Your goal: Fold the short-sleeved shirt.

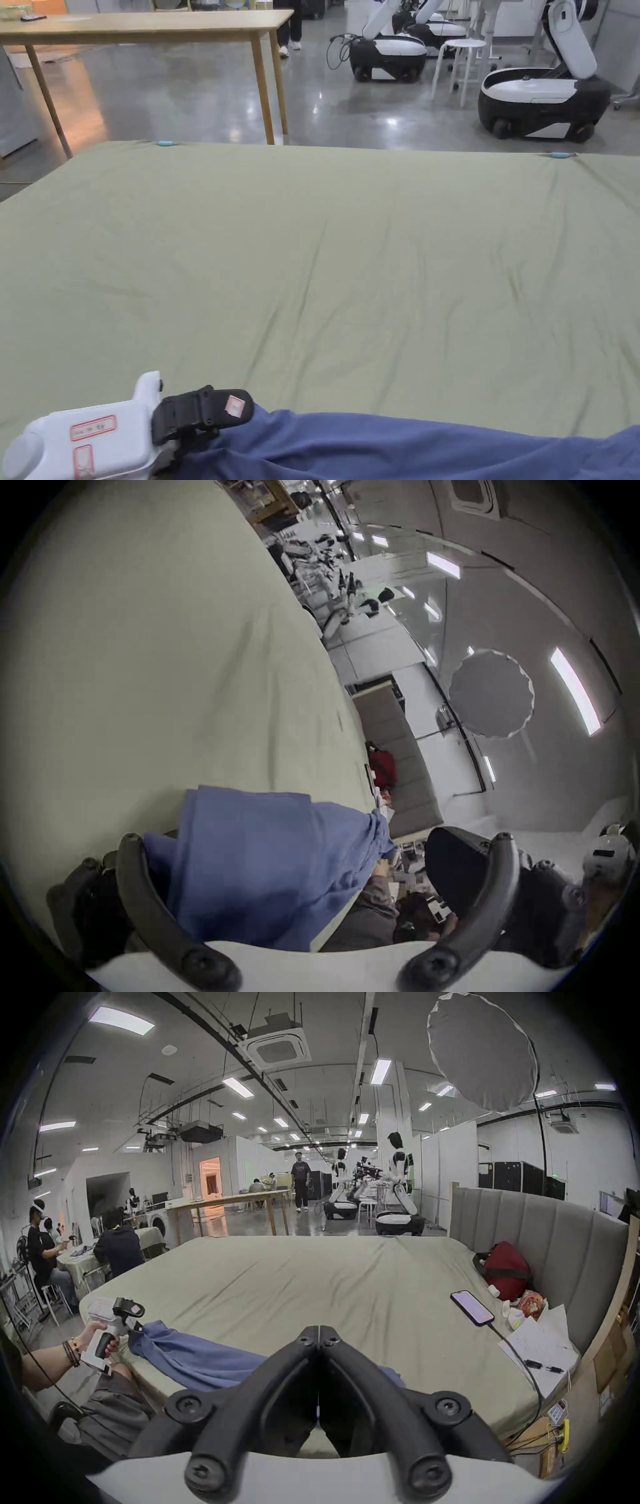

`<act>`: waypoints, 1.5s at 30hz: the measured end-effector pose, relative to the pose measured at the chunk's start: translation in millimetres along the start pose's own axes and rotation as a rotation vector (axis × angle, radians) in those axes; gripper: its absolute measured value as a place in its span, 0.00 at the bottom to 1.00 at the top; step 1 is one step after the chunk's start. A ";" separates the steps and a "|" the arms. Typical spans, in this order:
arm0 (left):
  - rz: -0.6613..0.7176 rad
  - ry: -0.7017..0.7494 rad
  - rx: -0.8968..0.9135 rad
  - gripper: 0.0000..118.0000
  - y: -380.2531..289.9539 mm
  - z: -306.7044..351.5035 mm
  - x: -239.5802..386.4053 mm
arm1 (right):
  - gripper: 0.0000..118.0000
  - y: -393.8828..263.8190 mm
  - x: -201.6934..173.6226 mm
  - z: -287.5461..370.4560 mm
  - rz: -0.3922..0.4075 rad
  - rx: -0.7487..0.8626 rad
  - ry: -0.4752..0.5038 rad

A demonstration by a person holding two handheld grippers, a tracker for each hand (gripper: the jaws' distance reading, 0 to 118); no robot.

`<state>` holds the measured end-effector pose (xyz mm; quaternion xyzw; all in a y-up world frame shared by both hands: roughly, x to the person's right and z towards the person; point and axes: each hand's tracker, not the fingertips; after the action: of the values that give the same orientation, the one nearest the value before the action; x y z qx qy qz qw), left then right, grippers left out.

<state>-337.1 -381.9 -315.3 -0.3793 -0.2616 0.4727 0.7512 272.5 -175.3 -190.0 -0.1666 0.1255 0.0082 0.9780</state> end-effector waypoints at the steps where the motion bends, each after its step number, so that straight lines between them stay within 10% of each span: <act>1: -0.006 -0.027 -0.035 1.00 -1.9 -8.4 3.5 | 0.00 0.0 0.0 0.5 -0.001 -0.002 0.001; 6: -0.032 -0.023 -0.081 0.90 -4.1 -18.4 7.0 | 0.00 -0.3 0.5 2.1 -0.003 -0.014 -0.006; 9: -0.058 0.086 -0.041 0.19 -4.8 -6.0 7.8 | 0.00 -0.7 1.5 2.5 -0.003 -0.020 -0.013; 32: 0.072 0.393 0.264 0.18 35.5 110.9 -18.9 | 0.00 -4.6 0.1 -7.4 -0.029 -0.050 -0.013; 45: -0.044 0.113 0.061 0.18 24.0 67.9 98.9 | 0.00 -9.2 0.1 -18.0 -0.028 -0.064 0.013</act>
<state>-359.3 -263.7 -292.4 -0.3764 -0.2125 0.4419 0.7861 268.8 -189.9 -203.5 -0.1998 0.1290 -0.0025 0.9713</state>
